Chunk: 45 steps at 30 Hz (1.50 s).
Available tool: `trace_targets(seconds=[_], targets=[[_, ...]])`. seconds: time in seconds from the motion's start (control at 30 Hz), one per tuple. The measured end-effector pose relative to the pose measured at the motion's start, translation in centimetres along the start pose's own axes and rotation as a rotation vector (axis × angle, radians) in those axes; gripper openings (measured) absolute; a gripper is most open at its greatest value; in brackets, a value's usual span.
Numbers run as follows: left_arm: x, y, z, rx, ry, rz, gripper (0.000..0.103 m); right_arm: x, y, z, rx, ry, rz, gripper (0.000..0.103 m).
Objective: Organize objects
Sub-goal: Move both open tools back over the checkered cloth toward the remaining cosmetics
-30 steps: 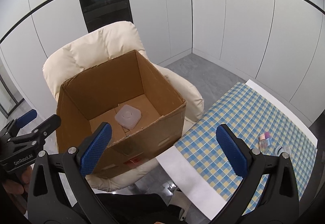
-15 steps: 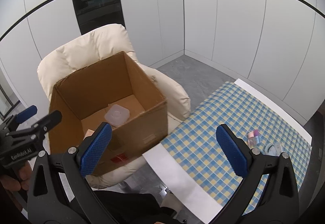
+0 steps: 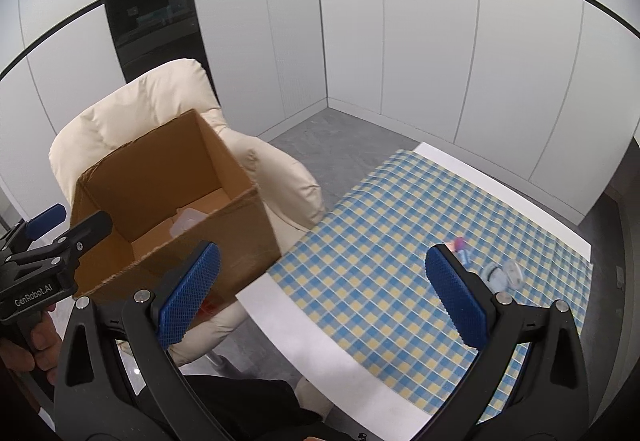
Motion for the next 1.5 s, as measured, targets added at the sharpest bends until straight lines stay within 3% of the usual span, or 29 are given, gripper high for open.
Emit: trace_targets(seconds=[1.5], targets=[[3.9, -14.7, -1.7, 0.178, 0.069, -0.198, 0.103, -1.9, -14.4, -4.4, 0.179, 0.036, -0.196, 0.103]])
Point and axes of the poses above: each gripper's, at about its wrist camera, not at the fingertips, and x roughly the way its jaws point, y to its left, z to its top, the point moved 3 cm from there along x, roughly the way its jaws point, and after that the axes turned 14 degrees about -z, right-handed, at the moved point
